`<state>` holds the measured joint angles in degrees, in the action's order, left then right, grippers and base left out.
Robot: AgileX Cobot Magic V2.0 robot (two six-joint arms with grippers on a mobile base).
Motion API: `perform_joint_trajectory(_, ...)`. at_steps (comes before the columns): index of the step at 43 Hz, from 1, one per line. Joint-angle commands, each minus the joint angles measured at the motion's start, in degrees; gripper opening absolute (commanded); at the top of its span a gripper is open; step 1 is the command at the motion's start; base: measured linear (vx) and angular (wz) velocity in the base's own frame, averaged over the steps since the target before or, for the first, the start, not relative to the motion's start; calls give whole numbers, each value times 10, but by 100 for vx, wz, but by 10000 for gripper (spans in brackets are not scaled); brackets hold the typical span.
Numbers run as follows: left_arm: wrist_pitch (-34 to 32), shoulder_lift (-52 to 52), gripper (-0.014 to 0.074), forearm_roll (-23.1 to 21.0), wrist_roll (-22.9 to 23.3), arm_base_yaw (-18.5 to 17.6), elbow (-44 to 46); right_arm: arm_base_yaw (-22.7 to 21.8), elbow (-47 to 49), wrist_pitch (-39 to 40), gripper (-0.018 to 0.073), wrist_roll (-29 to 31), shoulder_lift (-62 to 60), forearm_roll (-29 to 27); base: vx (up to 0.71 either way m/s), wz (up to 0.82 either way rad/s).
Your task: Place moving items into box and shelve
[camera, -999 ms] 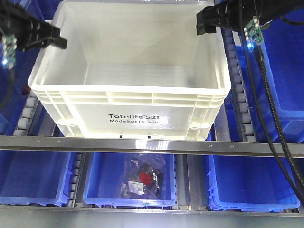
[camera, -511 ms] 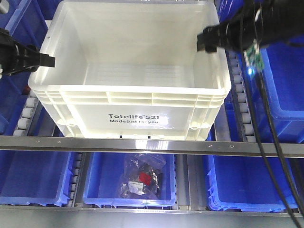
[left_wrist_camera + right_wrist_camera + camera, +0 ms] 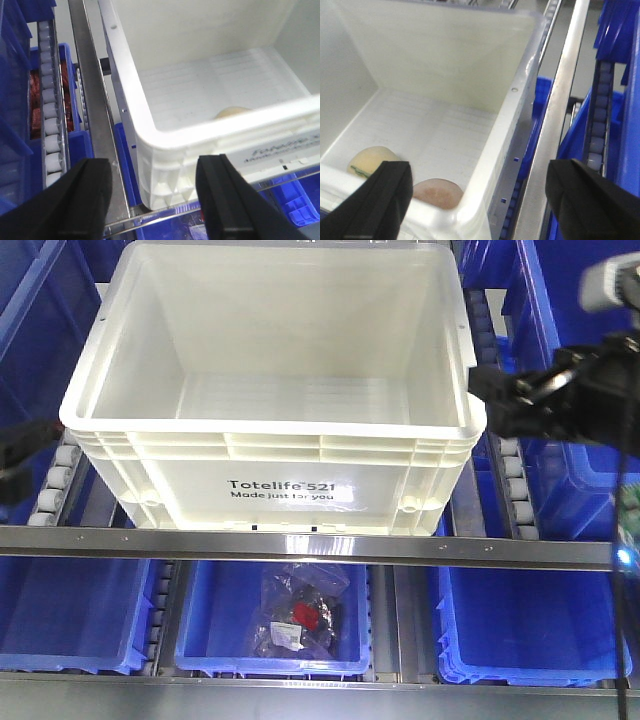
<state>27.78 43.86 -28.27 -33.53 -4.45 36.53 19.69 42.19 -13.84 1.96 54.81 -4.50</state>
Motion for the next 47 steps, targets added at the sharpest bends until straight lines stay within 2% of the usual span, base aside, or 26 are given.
perform_joint_trajectory(1,-37,-69,488,-19,-1,-2,-22,-1,-30,69,593,7,-69,3,0,0)
perform_joint_trajectory(11,3,-229,488,-19,1,-2,-78,-1,-112,68,593,8,-201,4,0,0)
perform_joint_trajectory(12,53,-364,488,-19,1,-2,-83,-1,-167,35,593,21,-325,4,0,0)
perform_joint_trajectory(24,113,-405,488,-18,4,-2,-83,-1,-194,6,593,49,-395,4,0,0)
perform_joint_trajectory(32,128,-405,488,-18,42,-2,-83,-1,-195,4,593,49,-398,4,0,0)
perform_joint_trajectory(36,133,-405,486,-18,45,-2,-83,-1,-195,5,593,49,-398,4,0,0)
perform_joint_trajectory(37,125,-405,287,-18,76,-2,-83,-1,-195,5,424,49,-398,4,0,0)
perform_joint_trajectory(42,125,-405,72,-18,76,-2,-83,-1,-195,5,190,49,-398,4,0,0)
perform_joint_trajectory(43,124,-405,4,-18,76,-2,-83,-1,-195,5,135,49,-398,4,0,0)
perform_joint_trajectory(45,123,-405,-10,-17,75,-2,-83,-1,-195,5,27,49,-398,4,0,0)
perform_joint_trajectory(47,122,-405,-9,-17,75,-2,-83,-1,-195,5,-15,48,-398,3,0,0)
